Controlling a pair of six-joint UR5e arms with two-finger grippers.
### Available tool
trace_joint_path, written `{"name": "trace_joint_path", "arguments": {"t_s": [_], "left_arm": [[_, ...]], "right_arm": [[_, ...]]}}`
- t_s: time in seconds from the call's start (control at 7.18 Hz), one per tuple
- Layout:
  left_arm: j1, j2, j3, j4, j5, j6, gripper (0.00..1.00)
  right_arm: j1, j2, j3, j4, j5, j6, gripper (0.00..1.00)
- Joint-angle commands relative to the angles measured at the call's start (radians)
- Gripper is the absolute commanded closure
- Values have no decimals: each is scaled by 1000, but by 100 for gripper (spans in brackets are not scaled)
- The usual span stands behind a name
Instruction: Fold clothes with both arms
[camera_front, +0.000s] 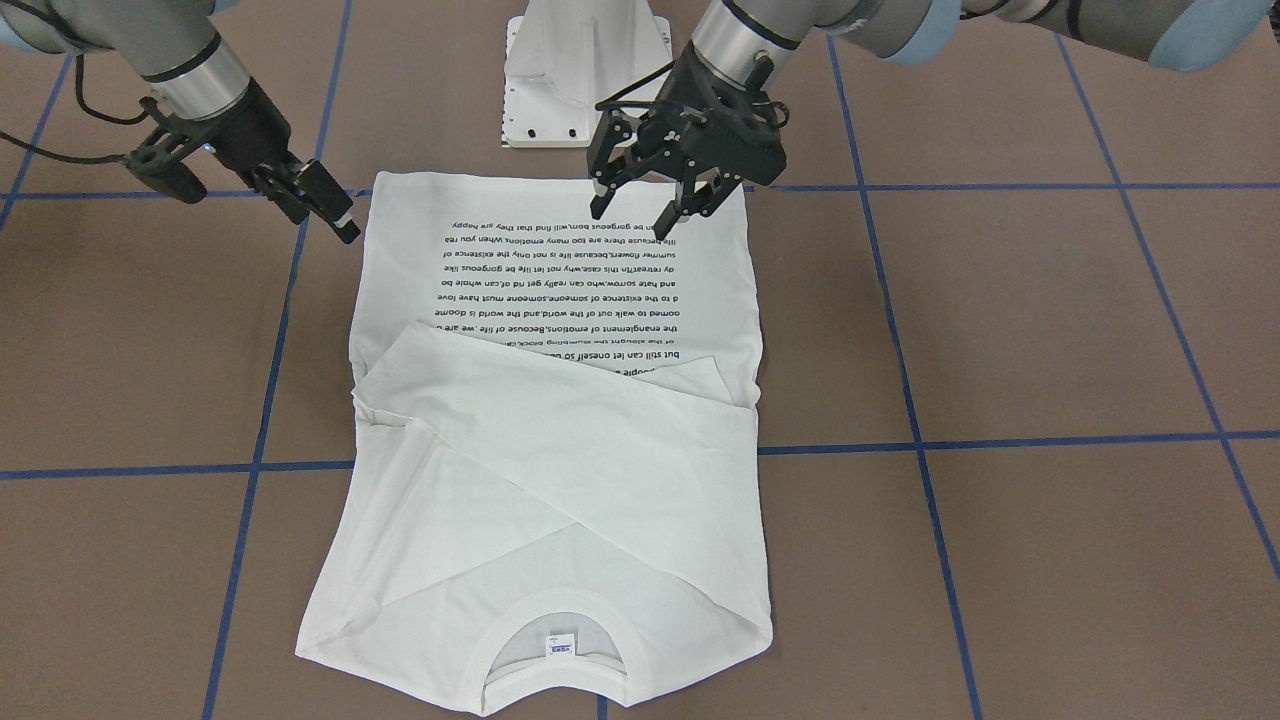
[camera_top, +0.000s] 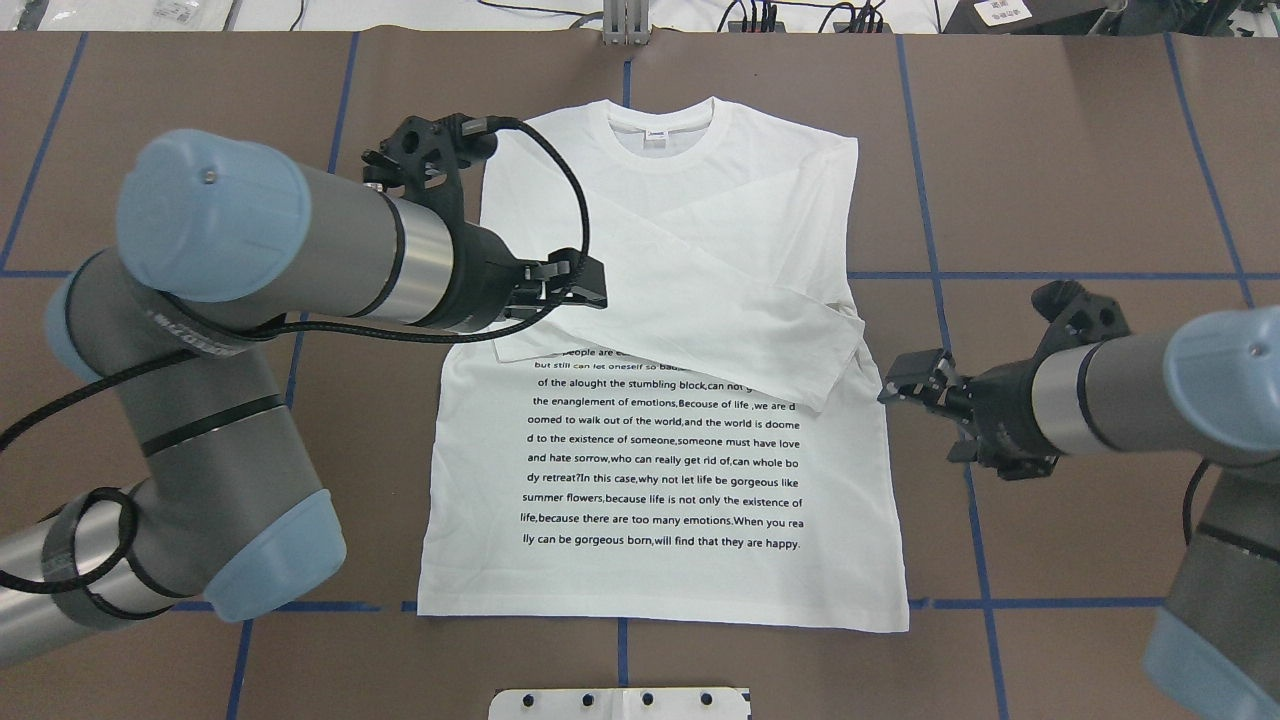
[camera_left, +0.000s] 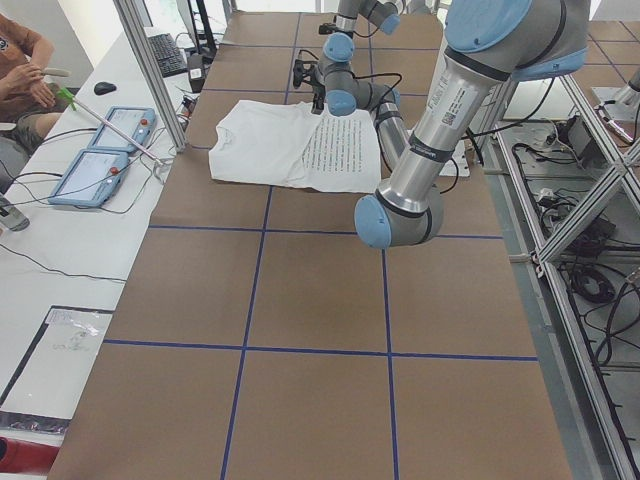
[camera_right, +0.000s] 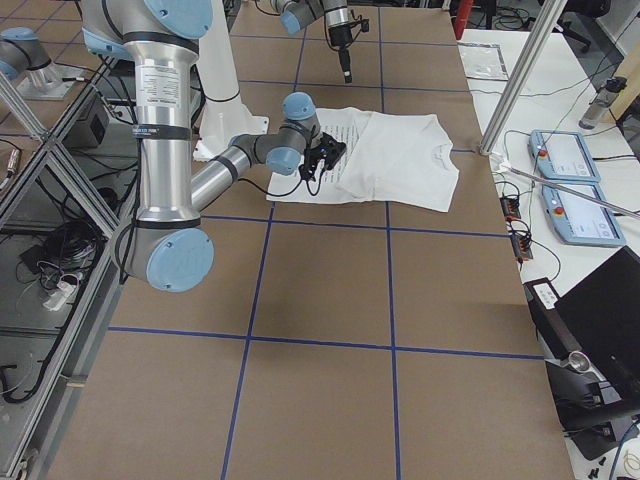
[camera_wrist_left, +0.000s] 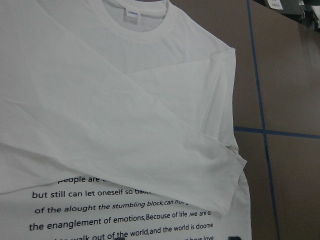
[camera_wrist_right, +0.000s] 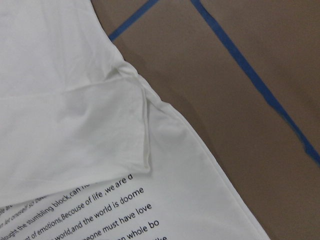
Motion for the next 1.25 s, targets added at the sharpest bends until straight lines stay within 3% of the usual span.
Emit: {"name": "trace_joint_path", "arguments": {"t_s": [0.0,0.14,0.42,1.11], "left_arm": [[-9,53,-46,2,-3,12,24],[-9,54,-47,2,-1,11,23],[-9,59,-47,2,4,10,21],[-4,74,-49,1,5,6,20]], "right_arm": [[-276,-33,91,-174,-305,252,2],[-372,-25,98,-263,-398,362,4],[-447,-24,39,-263,-411,441,7],[-465,-25,6,-261,-378,440,15]]}}
